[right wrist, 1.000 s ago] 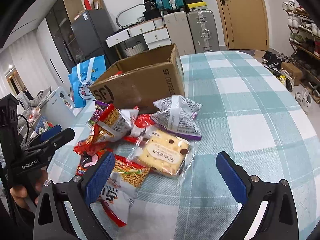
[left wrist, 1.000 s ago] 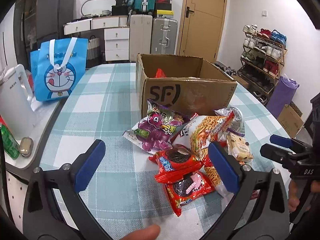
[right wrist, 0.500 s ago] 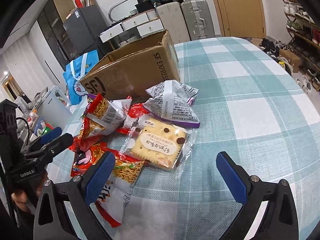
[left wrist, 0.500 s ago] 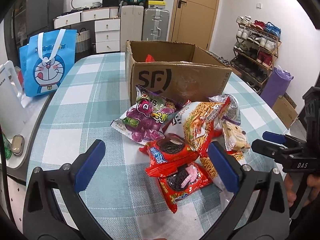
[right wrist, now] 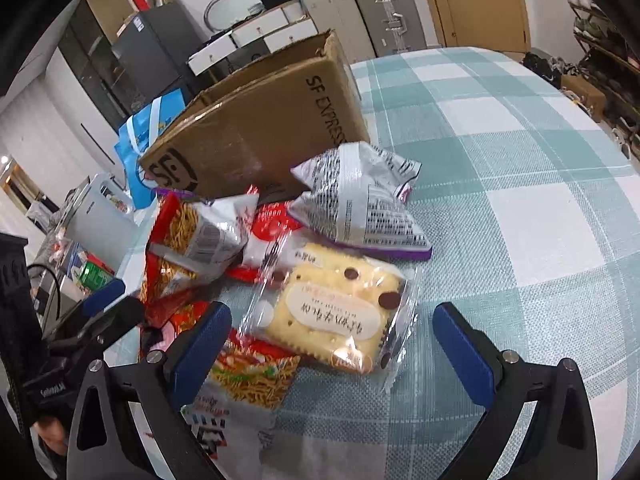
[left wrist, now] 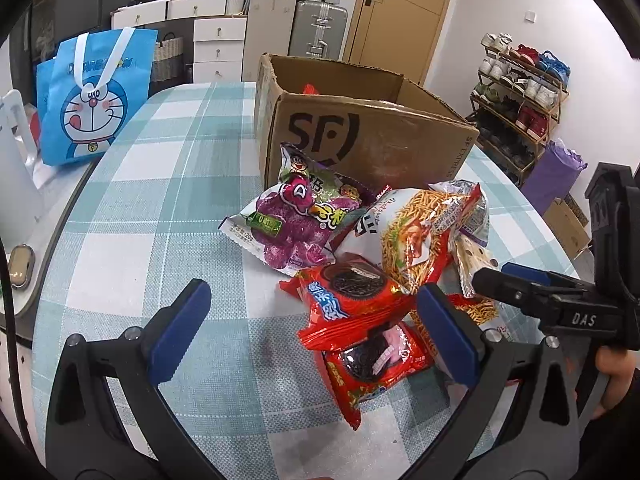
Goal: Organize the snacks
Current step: 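Reach the right tool to the cracker pack and grasp it, then grasp the red Oreo snack bag with the left tool while the right tool holds the cracker pack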
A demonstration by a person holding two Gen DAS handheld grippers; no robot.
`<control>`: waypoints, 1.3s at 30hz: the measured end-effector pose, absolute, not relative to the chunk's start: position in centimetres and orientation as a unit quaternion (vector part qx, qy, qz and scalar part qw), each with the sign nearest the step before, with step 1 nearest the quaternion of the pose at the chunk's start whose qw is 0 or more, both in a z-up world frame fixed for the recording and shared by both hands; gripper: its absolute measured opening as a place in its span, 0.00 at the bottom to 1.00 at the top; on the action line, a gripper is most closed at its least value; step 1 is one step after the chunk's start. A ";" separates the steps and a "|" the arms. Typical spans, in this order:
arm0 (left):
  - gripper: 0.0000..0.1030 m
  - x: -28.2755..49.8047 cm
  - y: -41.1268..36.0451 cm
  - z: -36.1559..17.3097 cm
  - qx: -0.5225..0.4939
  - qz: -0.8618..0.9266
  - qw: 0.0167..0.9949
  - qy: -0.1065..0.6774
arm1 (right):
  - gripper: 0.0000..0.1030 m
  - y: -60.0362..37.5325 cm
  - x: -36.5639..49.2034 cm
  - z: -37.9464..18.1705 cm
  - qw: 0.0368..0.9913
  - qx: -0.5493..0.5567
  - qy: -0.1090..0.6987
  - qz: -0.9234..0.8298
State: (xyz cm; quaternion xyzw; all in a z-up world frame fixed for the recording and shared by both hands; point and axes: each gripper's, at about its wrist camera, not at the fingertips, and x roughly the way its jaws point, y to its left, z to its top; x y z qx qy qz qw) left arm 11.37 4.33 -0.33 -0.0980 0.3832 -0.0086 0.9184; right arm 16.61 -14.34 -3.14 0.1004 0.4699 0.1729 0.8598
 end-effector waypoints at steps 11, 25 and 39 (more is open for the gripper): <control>0.99 11.6 3.6 -0.5 -0.088 -0.002 0.921 0.380 | 0.89 -12.3 16.5 -3.1 0.869 0.042 0.471 0.146; 0.89 11.8 2.6 -1.0 -0.084 -0.017 0.919 0.384 | 0.68 -15.2 14.8 -3.2 0.876 0.075 0.441 0.177; 0.89 11.8 2.9 -1.5 -0.089 -0.028 0.916 0.391 | 0.67 -17.4 13.8 -2.8 0.875 0.130 0.419 0.208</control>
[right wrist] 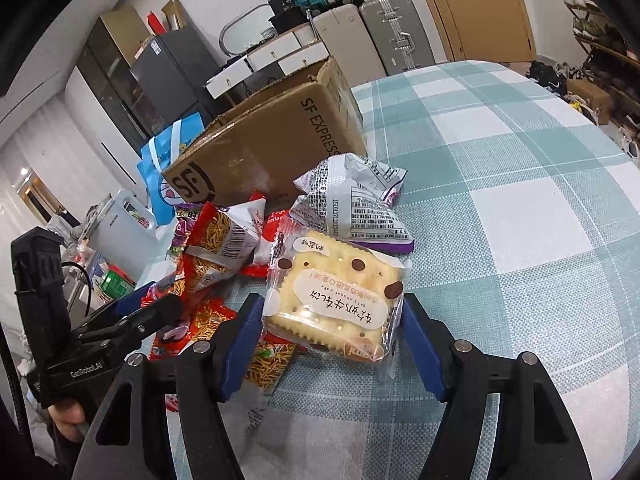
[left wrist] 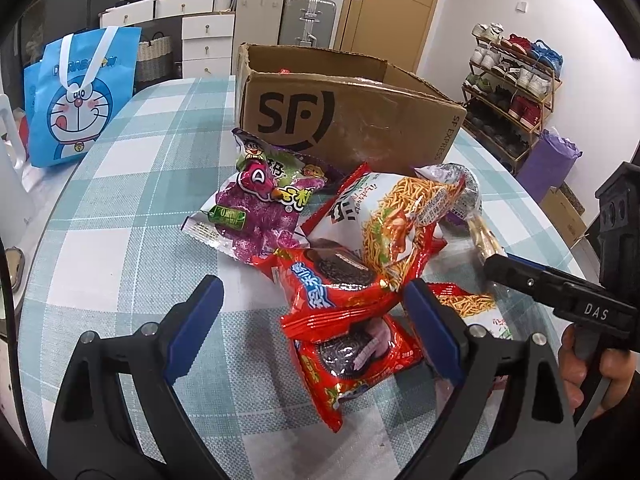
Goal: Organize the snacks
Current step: 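Grasp the red Oreo snack bag with the left tool while the right tool holds the cracker pack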
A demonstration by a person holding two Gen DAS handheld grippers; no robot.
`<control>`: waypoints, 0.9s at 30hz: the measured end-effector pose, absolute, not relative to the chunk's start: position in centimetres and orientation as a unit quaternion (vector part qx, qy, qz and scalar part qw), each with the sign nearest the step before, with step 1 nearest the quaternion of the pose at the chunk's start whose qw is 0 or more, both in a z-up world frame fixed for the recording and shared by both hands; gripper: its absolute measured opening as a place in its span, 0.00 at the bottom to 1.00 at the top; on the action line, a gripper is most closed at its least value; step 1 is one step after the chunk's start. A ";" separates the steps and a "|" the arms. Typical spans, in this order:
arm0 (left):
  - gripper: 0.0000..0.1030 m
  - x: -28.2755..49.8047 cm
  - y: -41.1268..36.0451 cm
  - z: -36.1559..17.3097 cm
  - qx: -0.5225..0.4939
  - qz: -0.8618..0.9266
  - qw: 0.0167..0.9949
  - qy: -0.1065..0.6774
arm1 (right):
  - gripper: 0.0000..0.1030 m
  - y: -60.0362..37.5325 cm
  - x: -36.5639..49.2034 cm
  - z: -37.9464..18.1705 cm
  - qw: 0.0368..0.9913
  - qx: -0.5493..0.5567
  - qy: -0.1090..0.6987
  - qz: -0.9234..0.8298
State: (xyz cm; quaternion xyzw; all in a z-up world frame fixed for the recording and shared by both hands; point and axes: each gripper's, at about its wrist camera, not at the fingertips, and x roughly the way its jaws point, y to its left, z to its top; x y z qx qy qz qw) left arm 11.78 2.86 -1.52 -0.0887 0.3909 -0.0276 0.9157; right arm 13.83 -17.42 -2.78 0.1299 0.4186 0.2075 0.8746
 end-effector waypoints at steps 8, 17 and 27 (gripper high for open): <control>0.89 12.3 2.5 -1.9 -0.089 -0.036 0.913 0.397 | 0.67 -17.5 13.7 -2.6 0.875 0.134 0.414 0.214; 0.37 12.8 1.5 -2.3 -0.099 -0.078 0.909 0.398 | 0.67 -17.5 13.7 -2.6 0.875 0.132 0.413 0.215; 0.26 11.0 1.6 -1.6 -0.078 -0.067 0.922 0.373 | 0.67 -17.5 13.4 -2.5 0.877 0.129 0.411 0.214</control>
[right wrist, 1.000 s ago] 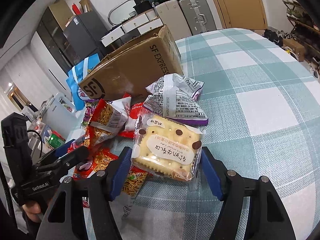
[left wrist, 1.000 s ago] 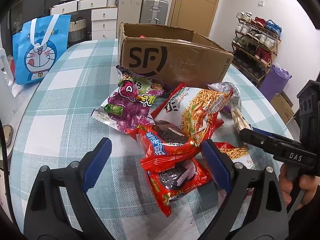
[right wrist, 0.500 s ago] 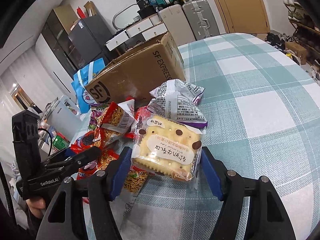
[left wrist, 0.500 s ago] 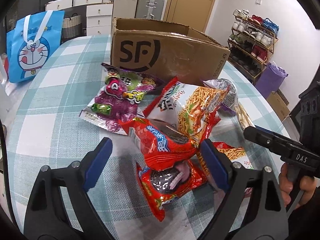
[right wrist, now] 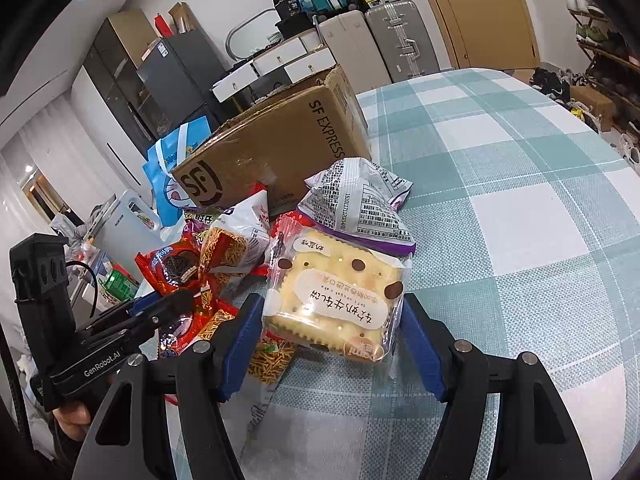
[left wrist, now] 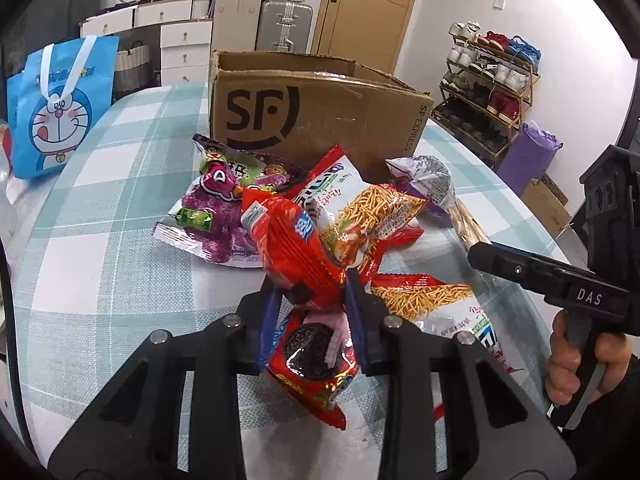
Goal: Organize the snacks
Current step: 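Grasp the red Oreo snack bag with the left tool while the right tool holds the cracker pack, then carry the red bag and cracker pack over the box with both tools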
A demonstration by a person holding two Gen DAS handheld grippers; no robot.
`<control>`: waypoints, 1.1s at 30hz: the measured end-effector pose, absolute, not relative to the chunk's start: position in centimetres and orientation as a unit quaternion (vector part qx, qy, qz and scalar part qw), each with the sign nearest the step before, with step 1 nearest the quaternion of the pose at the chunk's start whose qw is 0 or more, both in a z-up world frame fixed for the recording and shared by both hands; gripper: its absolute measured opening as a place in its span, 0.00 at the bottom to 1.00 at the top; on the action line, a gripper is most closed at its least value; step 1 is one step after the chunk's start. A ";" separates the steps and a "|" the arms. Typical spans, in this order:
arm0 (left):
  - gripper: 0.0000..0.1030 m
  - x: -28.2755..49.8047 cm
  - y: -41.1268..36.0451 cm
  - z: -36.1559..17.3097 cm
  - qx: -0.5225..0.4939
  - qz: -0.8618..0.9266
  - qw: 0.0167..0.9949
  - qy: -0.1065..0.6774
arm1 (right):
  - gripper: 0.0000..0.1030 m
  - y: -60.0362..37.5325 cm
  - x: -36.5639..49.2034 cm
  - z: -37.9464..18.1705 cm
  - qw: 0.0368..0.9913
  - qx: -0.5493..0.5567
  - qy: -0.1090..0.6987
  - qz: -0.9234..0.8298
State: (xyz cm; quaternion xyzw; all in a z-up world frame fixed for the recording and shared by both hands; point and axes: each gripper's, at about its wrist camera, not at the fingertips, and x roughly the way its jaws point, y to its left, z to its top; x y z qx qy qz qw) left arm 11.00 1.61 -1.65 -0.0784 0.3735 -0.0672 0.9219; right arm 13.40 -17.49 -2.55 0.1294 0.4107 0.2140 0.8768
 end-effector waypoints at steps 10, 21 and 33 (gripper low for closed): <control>0.25 8.9 3.2 -1.6 -0.083 -0.063 0.922 0.373 | 0.67 -17.4 13.4 -2.5 0.877 0.126 0.409 0.216; 0.33 10.6 5.2 -2.1 -0.123 -0.041 0.913 0.387 | 0.67 -17.4 13.5 -2.5 0.876 0.126 0.412 0.216; 0.21 10.9 5.4 -1.5 -0.135 -0.043 0.921 0.363 | 0.67 -17.4 13.4 -2.3 0.879 0.126 0.404 0.221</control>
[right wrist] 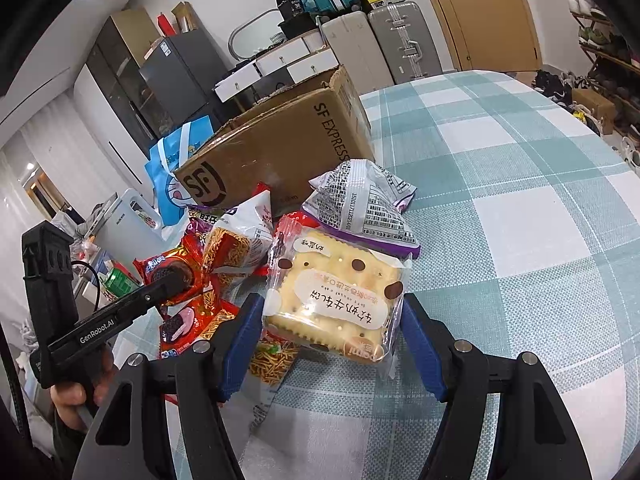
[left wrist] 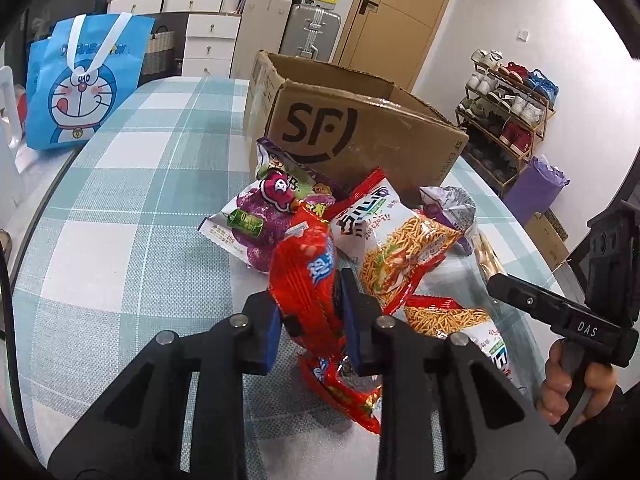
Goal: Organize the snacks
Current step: 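Carry the red bag and cracker pack over the box with both tools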
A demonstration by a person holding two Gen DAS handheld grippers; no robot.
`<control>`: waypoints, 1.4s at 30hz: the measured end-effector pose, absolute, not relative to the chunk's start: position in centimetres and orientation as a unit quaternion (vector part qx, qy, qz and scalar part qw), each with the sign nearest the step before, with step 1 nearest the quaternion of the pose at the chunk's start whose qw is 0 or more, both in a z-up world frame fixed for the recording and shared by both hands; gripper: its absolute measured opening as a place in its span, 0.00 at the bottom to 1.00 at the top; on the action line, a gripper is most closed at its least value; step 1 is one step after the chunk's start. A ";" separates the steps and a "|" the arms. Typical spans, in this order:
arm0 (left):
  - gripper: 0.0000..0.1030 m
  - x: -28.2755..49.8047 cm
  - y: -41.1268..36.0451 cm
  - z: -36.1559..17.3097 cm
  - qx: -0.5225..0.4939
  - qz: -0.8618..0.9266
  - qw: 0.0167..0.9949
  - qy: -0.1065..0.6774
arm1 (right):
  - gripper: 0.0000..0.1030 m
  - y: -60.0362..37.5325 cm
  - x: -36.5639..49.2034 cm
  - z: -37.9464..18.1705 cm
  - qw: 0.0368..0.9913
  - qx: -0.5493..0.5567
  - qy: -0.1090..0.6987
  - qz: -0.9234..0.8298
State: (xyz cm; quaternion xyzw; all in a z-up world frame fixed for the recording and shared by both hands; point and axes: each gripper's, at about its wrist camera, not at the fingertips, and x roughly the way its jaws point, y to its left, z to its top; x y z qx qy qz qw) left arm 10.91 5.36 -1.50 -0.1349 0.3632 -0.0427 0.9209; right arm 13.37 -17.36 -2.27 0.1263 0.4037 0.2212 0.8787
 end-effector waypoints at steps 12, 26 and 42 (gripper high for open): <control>0.21 8.4 5.2 1.4 -0.129 -0.045 0.938 0.317 | 0.67 -16.9 12.8 0.2 0.889 0.121 0.368 0.245; 0.21 9.3 4.7 6.4 -0.109 -0.040 0.955 0.274 | 0.67 -15.5 14.2 4.8 0.898 0.111 0.325 0.277; 0.21 14.3 3.5 11.0 -0.084 -0.021 0.964 0.253 | 0.67 -13.5 19.1 7.7 0.899 0.113 0.307 0.290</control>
